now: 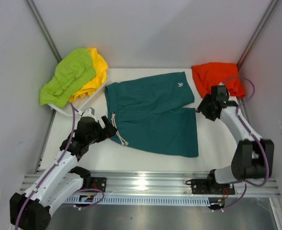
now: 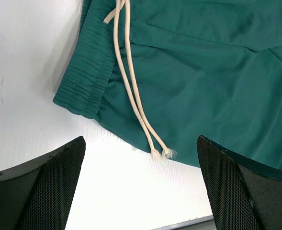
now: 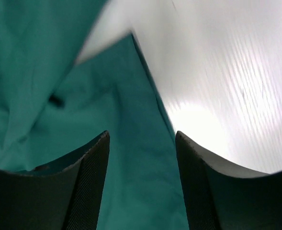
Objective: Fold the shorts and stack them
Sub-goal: Flatten the shorts out
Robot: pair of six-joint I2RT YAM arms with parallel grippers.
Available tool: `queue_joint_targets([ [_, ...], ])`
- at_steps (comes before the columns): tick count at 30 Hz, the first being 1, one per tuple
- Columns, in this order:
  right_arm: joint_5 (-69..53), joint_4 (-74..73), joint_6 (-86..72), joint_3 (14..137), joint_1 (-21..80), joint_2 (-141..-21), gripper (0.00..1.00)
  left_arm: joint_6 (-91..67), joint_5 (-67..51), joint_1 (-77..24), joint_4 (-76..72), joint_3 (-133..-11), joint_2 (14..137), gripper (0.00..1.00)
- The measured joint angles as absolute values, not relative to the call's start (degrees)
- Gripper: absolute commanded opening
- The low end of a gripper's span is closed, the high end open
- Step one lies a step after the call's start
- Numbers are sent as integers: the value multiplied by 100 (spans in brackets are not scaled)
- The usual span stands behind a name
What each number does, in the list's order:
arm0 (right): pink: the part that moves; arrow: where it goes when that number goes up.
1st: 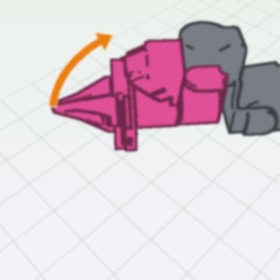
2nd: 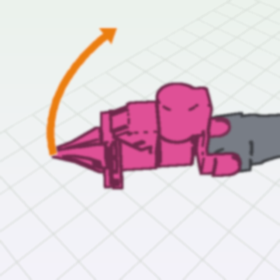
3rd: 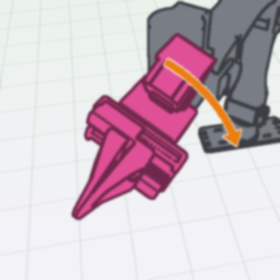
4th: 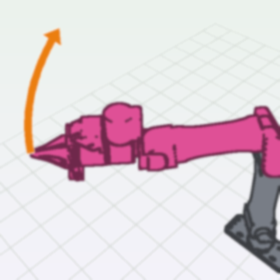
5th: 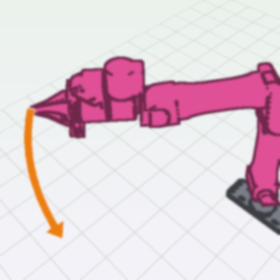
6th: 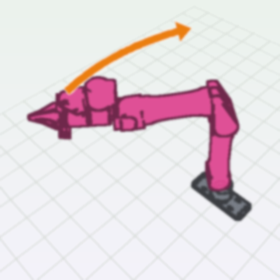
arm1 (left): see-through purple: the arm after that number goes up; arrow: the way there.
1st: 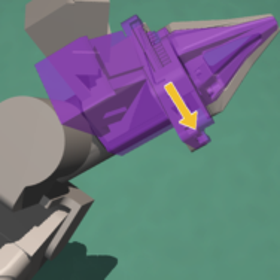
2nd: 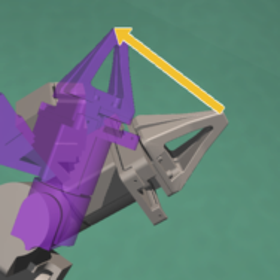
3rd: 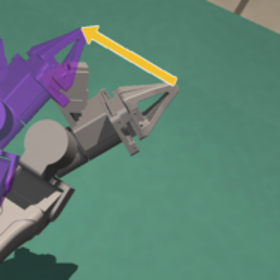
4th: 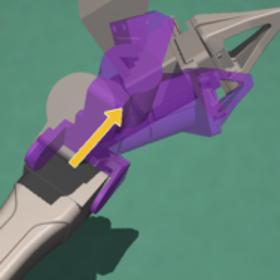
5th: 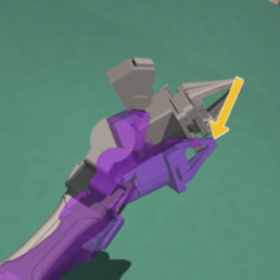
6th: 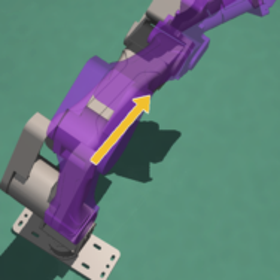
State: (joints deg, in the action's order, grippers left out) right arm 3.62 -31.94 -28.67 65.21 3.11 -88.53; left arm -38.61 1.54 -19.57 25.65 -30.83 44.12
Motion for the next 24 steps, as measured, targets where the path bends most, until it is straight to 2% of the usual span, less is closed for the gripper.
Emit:
queue_joint_targets([
  [5, 23, -3452, -3395, 4958, 303, -7048, 62, -4073, 117, -1870, 2416, -2665, 4383, 99],
  [7, -40, -3811, -3710, 4442, 386, -6447, 65, -4130, 119, -1831, 2410, -2613, 4427, 99],
  [8, -60, -4005, -3887, 4246, 462, -6145, 82, -4160, 126, -1815, 2401, -2600, 4440, 99],
  [10, -73, -4287, -4254, 3979, 722, -5555, 87, -4213, 139, -1796, 2349, -2576, 4438, 99],
  [17, 71, -4980, -5461, 3551, 1879, -4484, 86, -4383, 228, -1767, 2154, -2440, 4359, 99],
  [24, 296, -5304, -6630, 2969, 2626, -4257, 75, -4515, 279, -1747, 2018, -2331, 4464, 99],
])
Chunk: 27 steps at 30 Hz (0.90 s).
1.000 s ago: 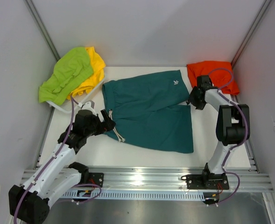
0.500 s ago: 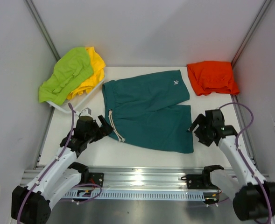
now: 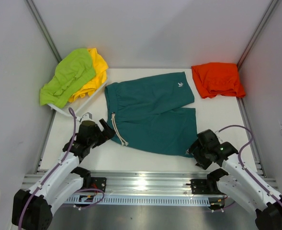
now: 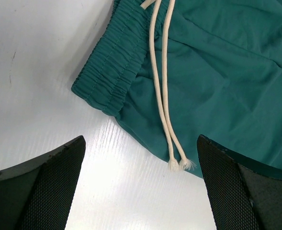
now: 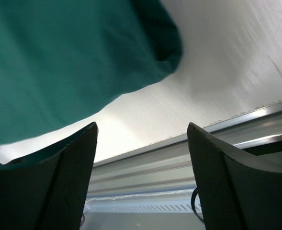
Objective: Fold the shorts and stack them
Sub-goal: Flatten the shorts out
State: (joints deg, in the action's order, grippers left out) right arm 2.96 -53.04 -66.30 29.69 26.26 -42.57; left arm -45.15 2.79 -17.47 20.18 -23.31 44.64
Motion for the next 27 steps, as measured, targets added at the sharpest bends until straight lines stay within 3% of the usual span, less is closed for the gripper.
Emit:
queue_joint_targets([
  [11, 792, -4654, -7548, 2410, 2711, -4753, 68, -4665, 333, -1743, 1876, -2143, 4340, 99],
  [20, 980, -4209, -7590, 2379, 2202, -5013, 47, -4792, 305, -1743, 1717, -2021, 4372, 99],
  [21, 989, -4178, -7581, 2364, 2171, -4993, 32, -4816, 281, -1743, 1697, -1994, 4390, 99],
  [27, 1028, -4121, -7485, 2305, 2106, -4921, 0, -4998, 290, -1741, 1564, -1800, 4456, 99],
])
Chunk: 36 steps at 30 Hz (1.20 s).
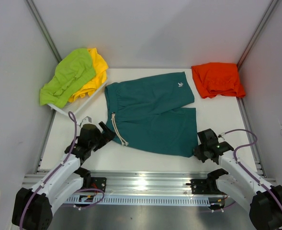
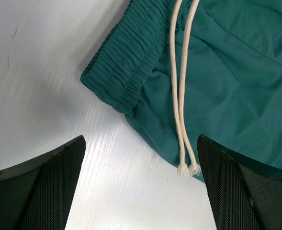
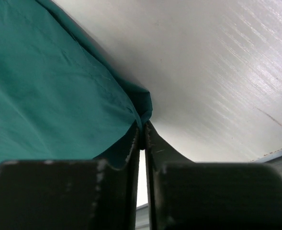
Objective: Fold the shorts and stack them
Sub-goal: Flatten the shorts out, then fold the shorts
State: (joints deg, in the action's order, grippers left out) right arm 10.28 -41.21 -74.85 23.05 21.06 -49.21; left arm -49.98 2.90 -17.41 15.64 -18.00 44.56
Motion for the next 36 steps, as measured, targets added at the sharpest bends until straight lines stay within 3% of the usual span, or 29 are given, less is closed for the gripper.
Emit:
queue_joint_targets([
  [4, 1031, -4132, -7485, 2305, 2099, -4928, 0, -5026, 408, -1737, 1599, -1822, 4648, 99],
  [7, 1059, -4195, -7483, 2305, 2099, -4847, 0, -5078, 460, -1734, 1682, -1887, 4890, 91],
  [13, 1140, -4333, -7483, 2305, 2088, -4493, 0, -5162, 504, -1732, 1675, -1890, 5083, 86],
  [17, 1144, -4386, -7481, 2305, 2088, -4466, 0, -5260, 617, -1732, 1586, -1890, 5148, 74],
  [21, 1162, -4397, -7483, 2305, 2088, -4469, 0, -5398, 698, -1732, 1363, -1887, 5234, 73],
  [24, 1162, -4397, -7485, 2305, 2108, -4469, 0, -5459, 755, -1732, 1160, -1887, 5426, 56],
  [25, 1164, -4397, -7483, 2305, 2121, -4469, 0, -5474, 762, -1732, 1114, -1887, 5513, 44],
  [27, 1164, -4397, -7483, 2305, 2141, -4469, 0, -5520, 764, -1730, 1026, -1887, 5666, 35],
  [31, 1164, -4462, -7474, 2307, 2182, -4471, 0, -5529, 720, -1728, 792, -1887, 5874, 0],
  [36, 1162, -4860, -7441, 2449, 2276, -4453, 0, -5537, 670, -1728, 690, -1874, 5843, 0],
])
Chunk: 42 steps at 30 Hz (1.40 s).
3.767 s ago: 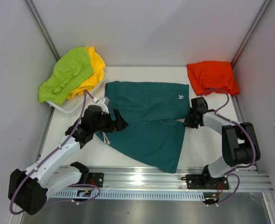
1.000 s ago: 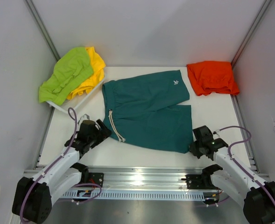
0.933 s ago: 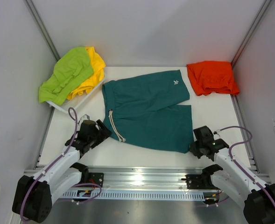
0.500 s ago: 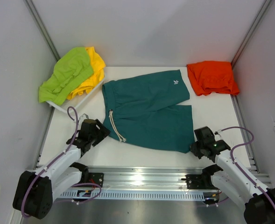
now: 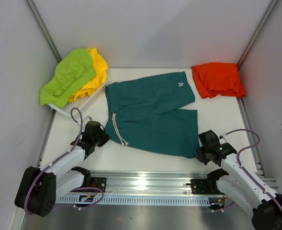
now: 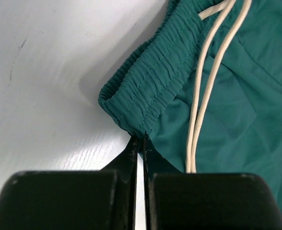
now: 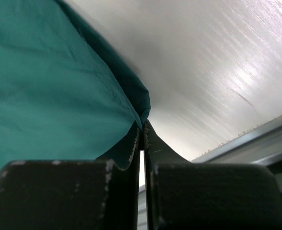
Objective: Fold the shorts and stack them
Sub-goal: Fold the shorts
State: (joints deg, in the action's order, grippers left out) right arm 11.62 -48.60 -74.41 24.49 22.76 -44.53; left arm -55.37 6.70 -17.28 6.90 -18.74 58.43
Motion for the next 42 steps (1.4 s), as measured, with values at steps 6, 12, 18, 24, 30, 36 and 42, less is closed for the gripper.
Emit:
queue_joint_targets([
  [6, 1264, -5437, -7397, 2853, 2495, -4056, 0, -5524, 574, -1730, 908, -1826, 5201, 0],
  [12, 1437, -6246, -7483, 3795, 2598, -4145, 0, -5476, 572, -1730, 1712, -1793, 3994, 0],
  [18, 1782, -7024, -7653, 4803, 2757, -4261, 0, -5349, 401, -1734, 2591, -2338, 3900, 0],
  [24, 2071, -7428, -7841, 5210, 2779, -3695, 0, -5332, -89, -1887, 2777, -2390, 3732, 0],
  [30, 2375, -7575, -7946, 5583, 2779, -3629, 0, -5308, -172, -2558, 2936, -2582, 3380, 0],
  [36, 2504, -7636, -7950, 5774, 2779, -3321, 0, -5557, -47, -3208, 2943, -2604, 3218, 0],
  [42, 2698, -7756, -7780, 6228, 2775, -3785, 0, -5653, 294, -3369, 3227, -2818, 3400, 0],
])
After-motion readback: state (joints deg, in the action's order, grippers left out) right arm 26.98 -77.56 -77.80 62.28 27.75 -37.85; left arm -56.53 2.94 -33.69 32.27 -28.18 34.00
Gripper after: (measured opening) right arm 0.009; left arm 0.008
